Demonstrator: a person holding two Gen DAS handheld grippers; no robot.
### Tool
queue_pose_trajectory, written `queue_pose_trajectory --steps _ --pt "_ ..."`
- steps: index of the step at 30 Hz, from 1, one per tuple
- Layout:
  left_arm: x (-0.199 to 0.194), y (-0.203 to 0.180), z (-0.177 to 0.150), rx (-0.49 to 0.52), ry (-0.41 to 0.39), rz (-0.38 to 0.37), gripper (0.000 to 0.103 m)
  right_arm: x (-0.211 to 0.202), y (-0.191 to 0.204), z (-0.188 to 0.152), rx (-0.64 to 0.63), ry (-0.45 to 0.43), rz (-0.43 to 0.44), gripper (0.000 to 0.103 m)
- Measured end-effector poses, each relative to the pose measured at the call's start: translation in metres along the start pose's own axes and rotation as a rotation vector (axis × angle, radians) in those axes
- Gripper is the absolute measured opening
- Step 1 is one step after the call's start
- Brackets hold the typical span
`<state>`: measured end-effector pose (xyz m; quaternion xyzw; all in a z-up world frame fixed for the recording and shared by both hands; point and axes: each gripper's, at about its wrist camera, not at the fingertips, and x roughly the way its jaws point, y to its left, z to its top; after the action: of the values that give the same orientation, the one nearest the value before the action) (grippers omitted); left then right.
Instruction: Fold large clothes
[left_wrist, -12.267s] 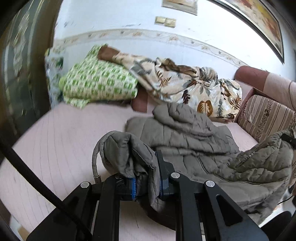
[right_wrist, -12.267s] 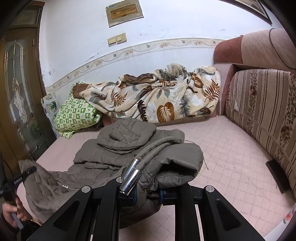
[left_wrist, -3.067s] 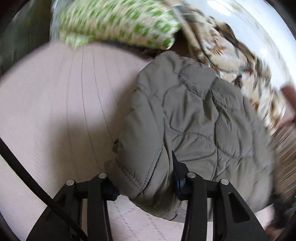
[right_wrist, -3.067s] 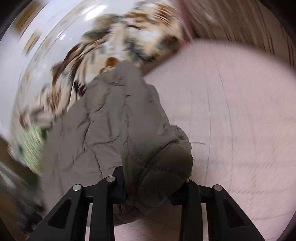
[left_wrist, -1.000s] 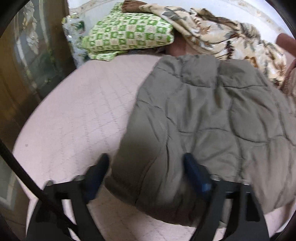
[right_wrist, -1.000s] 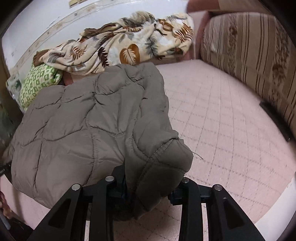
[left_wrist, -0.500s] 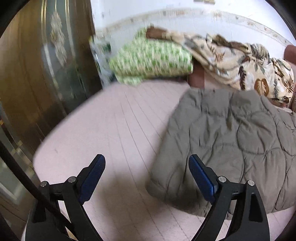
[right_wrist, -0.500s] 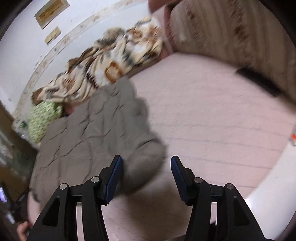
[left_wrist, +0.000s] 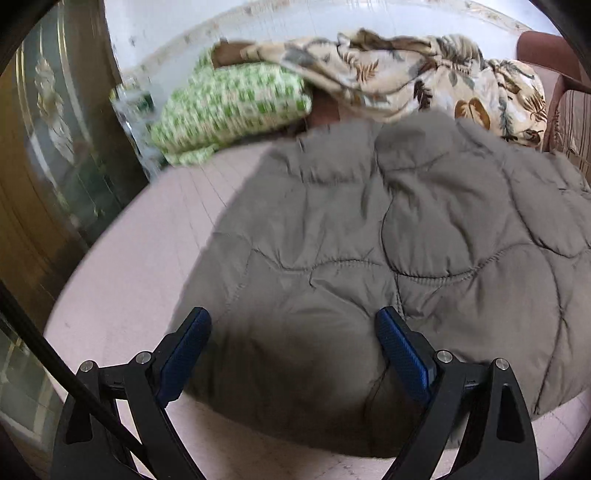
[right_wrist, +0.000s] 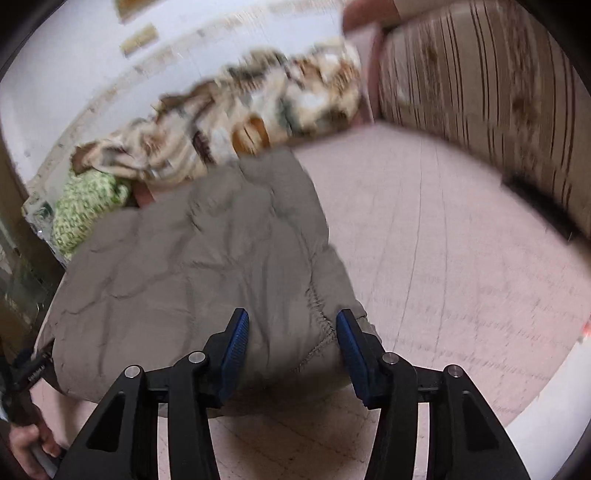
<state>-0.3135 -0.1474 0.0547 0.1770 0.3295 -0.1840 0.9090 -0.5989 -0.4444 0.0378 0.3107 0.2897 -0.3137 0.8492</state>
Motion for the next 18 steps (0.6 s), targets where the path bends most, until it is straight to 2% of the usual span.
queue_pose_trajectory --steps 3,6,8,11,12,13,18 --pt "0.0 0.003 0.002 -0.022 0.006 -0.015 0.095 0.014 -0.016 -0.005 0.078 0.055 0.037 0.054" --pt "-0.012 0.007 0.004 -0.051 -0.026 -0.018 0.095 0.005 -0.015 -0.003 0.071 0.032 0.028 0.054" --pt "-0.026 0.009 0.008 -0.053 -0.082 0.001 0.095 -0.014 -0.012 -0.001 0.061 -0.045 0.0 0.054" --pt "-0.042 0.005 0.018 -0.041 -0.169 0.031 0.095 -0.046 0.008 0.006 -0.04 -0.223 -0.085 0.054" --pt "-0.043 0.0 0.022 -0.03 -0.179 0.028 0.095 -0.054 0.02 0.009 -0.088 -0.274 -0.091 0.054" --pt "-0.043 -0.007 0.025 -0.019 -0.179 0.014 0.095 -0.055 0.029 0.011 -0.12 -0.287 -0.084 0.056" --pt "-0.03 -0.041 0.029 0.019 -0.123 -0.047 0.095 -0.022 0.09 0.014 -0.267 -0.194 0.014 0.057"
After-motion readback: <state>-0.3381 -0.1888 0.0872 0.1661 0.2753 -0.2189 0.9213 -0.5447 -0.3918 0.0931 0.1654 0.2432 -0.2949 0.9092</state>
